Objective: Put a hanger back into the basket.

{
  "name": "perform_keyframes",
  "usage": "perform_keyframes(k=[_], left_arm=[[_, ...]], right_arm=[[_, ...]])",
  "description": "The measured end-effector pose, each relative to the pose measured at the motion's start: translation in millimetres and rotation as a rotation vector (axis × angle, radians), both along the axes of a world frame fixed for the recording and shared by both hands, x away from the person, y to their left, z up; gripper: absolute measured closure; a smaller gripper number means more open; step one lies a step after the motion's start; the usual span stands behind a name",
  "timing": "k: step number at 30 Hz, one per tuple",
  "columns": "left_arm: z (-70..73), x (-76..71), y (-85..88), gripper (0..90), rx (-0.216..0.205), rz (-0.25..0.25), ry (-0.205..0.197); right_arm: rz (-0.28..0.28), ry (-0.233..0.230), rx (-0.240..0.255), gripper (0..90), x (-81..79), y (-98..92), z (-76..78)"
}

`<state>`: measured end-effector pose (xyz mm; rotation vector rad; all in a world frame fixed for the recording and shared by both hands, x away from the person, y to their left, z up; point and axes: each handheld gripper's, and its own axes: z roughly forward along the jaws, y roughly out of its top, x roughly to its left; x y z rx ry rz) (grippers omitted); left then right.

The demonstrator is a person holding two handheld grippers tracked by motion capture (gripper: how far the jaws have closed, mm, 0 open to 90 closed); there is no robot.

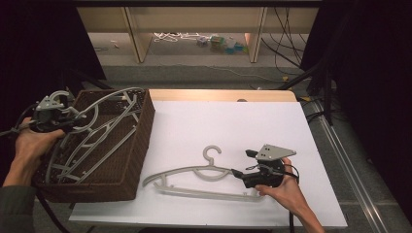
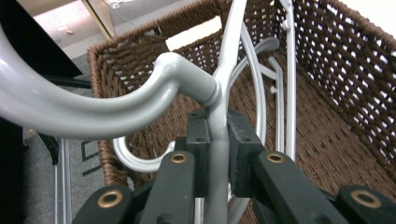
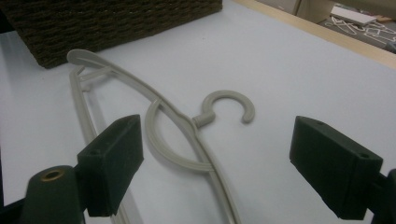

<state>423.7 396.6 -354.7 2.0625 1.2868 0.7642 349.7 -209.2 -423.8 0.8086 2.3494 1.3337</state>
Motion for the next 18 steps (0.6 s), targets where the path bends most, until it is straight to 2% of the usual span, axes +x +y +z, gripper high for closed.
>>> perform_keyframes(k=[11,18], left_arm=[[-20.8,4.6,-8.8,81.1,0.031,-0.011,0.055],[-36.5,10.2,-15.7,80.9,0.028,-0.01,0.092]], right_arm=[[0.0,-0.003,-0.001,18.4,0.7,0.2,-0.8],[0.003,0.007,-0.001,18.5,0.6,0.2,-1.4]])
